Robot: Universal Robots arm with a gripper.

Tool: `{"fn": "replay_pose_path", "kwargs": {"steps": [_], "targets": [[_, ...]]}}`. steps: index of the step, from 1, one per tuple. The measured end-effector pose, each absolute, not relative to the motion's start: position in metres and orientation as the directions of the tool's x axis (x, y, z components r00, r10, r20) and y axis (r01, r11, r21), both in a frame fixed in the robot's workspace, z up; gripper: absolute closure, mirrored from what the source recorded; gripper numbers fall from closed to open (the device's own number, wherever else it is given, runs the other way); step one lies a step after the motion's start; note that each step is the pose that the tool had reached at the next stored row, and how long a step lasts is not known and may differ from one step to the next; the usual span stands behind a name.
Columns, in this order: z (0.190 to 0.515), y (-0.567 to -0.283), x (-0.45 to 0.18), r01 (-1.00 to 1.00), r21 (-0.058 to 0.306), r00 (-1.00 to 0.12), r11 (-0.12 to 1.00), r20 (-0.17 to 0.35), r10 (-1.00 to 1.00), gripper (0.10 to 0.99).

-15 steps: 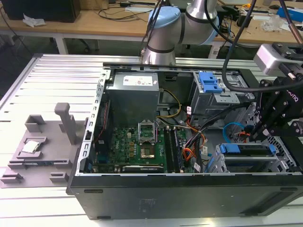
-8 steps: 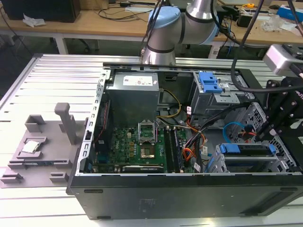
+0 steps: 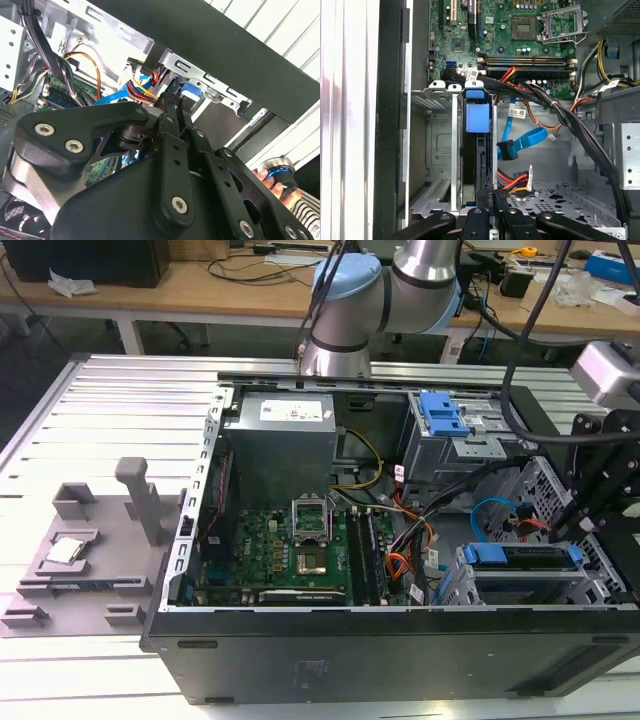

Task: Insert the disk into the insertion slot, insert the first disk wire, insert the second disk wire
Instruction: 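Insert the first disk wire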

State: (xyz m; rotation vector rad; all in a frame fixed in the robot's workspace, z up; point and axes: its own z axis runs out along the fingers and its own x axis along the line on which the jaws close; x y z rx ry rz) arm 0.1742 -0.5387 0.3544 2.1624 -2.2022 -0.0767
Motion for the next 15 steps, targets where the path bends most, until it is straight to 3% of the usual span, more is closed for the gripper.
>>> {"fn": "replay_pose_path", "kwargs": {"steps": [15], "targets": [[0.347, -0.543, 0.162, -0.997, 0.074, -0.018, 0.018, 0.000, -1.000, 0.914]]}}
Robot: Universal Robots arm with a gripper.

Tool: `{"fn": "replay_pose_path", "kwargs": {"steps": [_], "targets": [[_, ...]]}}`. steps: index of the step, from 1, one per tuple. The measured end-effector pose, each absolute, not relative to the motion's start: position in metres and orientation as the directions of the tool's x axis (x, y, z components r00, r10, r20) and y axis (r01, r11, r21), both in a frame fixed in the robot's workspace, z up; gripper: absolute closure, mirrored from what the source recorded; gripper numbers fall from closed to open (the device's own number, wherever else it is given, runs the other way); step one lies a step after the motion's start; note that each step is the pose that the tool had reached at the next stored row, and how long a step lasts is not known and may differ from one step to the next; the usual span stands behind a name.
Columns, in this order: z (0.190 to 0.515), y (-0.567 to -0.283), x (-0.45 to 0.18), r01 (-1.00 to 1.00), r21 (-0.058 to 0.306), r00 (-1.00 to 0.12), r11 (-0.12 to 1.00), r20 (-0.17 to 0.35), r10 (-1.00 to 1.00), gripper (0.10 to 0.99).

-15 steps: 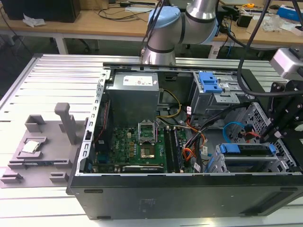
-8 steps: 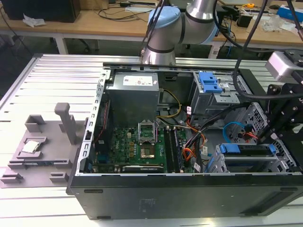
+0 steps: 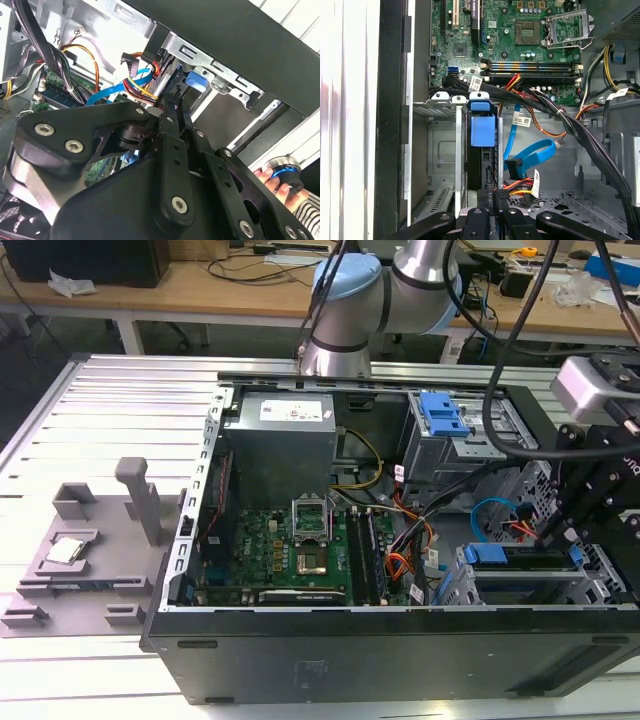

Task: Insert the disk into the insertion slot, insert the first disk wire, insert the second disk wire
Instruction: 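Insert the first disk wire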

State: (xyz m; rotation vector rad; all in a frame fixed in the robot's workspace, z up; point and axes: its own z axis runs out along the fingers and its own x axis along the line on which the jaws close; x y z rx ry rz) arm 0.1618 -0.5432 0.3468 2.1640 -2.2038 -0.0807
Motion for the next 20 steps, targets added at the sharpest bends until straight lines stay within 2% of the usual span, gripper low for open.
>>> {"fn": "replay_pose_path", "kwargs": {"steps": [16, 18, 19, 20], "targets": [[0.336, -0.544, 0.165, -0.997, 0.074, -0.019, 0.018, -0.006, -1.000, 0.914], [0.336, -0.544, 0.165, -0.997, 0.074, -0.019, 0.018, -0.007, -1.000, 0.902], [0.336, -0.544, 0.165, -0.997, 0.074, -0.019, 0.018, -0.007, -1.000, 0.839], [0.336, -0.544, 0.165, -0.997, 0.074, -0.019, 0.018, -0.006, -1.000, 0.839]]}}
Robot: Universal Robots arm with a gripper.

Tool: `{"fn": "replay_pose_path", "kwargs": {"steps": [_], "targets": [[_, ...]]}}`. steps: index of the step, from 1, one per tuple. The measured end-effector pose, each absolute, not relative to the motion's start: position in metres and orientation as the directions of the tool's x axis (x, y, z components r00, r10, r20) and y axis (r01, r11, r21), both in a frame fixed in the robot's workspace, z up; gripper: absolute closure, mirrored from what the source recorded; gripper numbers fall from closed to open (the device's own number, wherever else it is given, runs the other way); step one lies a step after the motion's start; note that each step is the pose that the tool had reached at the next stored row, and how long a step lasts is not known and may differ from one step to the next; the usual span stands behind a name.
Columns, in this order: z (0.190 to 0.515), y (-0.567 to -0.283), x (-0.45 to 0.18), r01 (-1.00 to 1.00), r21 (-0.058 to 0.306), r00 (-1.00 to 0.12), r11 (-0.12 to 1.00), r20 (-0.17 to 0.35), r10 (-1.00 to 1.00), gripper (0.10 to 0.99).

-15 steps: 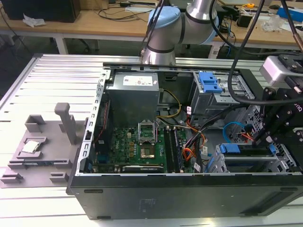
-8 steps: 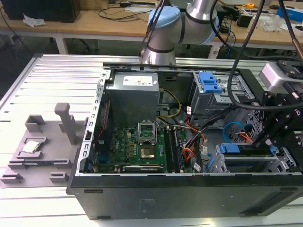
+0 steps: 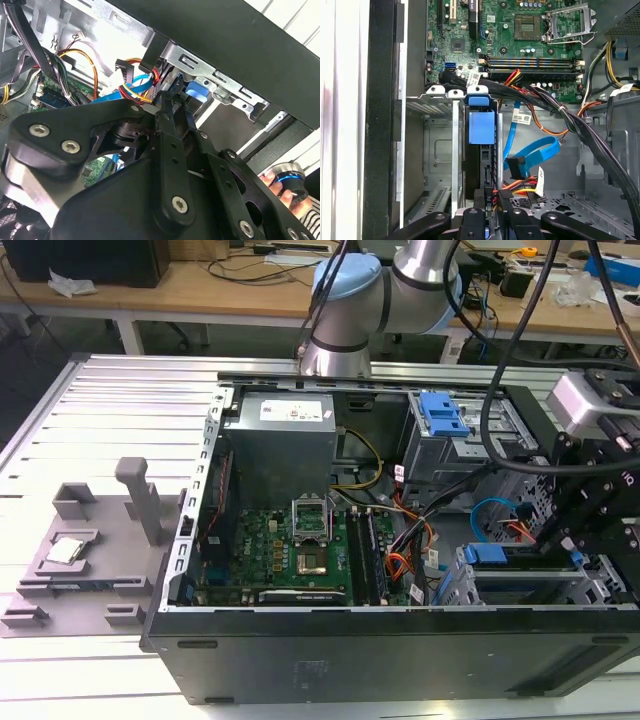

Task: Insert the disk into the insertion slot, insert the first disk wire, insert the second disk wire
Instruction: 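Insert the first disk wire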

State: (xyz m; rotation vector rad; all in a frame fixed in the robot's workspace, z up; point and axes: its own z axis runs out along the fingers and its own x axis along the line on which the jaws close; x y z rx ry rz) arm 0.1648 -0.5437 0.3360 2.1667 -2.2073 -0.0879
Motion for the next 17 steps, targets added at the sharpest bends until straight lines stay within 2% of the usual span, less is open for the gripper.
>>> {"fn": "replay_pose_path", "kwargs": {"steps": [10, 11, 13, 17], "targets": [[0.362, -0.544, 0.165, -0.997, 0.074, -0.019, 0.018, -0.006, -1.000, 0.839], [0.364, -0.544, 0.165, -0.997, 0.074, -0.019, 0.018, -0.006, -1.000, 0.851], [0.370, -0.543, 0.165, -0.997, 0.074, -0.019, 0.018, -0.006, -1.000, 0.980], [0.385, -0.543, 0.165, -0.997, 0.074, -0.019, 0.018, -0.006, -1.000, 0.980]]}}
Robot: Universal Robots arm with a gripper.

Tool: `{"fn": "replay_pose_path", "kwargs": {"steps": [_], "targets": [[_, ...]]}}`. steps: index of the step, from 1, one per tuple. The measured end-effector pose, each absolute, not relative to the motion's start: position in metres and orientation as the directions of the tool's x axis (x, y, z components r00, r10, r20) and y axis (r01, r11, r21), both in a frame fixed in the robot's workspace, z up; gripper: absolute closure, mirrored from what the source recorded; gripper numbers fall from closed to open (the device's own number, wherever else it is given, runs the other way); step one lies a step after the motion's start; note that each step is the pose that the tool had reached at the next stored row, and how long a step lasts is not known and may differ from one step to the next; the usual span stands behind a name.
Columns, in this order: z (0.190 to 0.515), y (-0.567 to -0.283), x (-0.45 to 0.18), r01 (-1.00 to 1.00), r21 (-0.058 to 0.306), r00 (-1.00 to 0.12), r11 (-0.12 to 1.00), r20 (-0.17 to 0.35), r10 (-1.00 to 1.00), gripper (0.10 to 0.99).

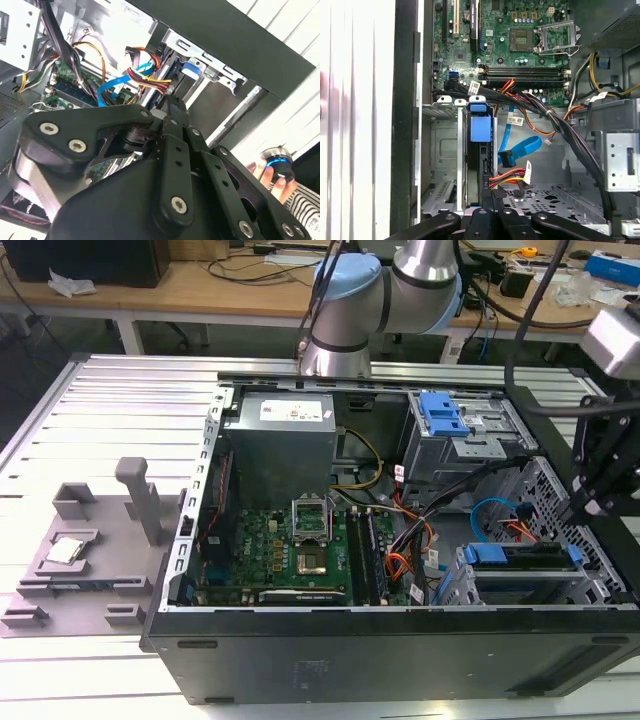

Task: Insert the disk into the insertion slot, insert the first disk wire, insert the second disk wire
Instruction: 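Insert the first disk wire, then insert the second disk wire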

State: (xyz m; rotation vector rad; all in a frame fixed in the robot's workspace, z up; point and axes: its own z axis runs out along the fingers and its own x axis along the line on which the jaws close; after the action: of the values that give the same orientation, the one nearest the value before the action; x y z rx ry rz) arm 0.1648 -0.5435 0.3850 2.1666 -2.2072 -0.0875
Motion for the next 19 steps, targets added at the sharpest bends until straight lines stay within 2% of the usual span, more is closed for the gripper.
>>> {"fn": "replay_pose_path", "kwargs": {"steps": [15, 16, 17, 19], "targets": [[0.3870, -0.5435, 0.1648, -0.997, 0.074, -0.019, 0.018, -0.006, -1.000, 0.980], [0.3870, -0.5435, 0.1648, -0.997, 0.074, -0.019, 0.018, -0.006, -1.000, 0.973], [0.3871, -0.5435, 0.1648, -0.997, 0.074, -0.019, 0.018, -0.006, -1.000, 0.914], [0.3872, -0.5435, 0.1648, -0.997, 0.074, -0.019, 0.018, -0.006, -1.000, 0.914]]}}
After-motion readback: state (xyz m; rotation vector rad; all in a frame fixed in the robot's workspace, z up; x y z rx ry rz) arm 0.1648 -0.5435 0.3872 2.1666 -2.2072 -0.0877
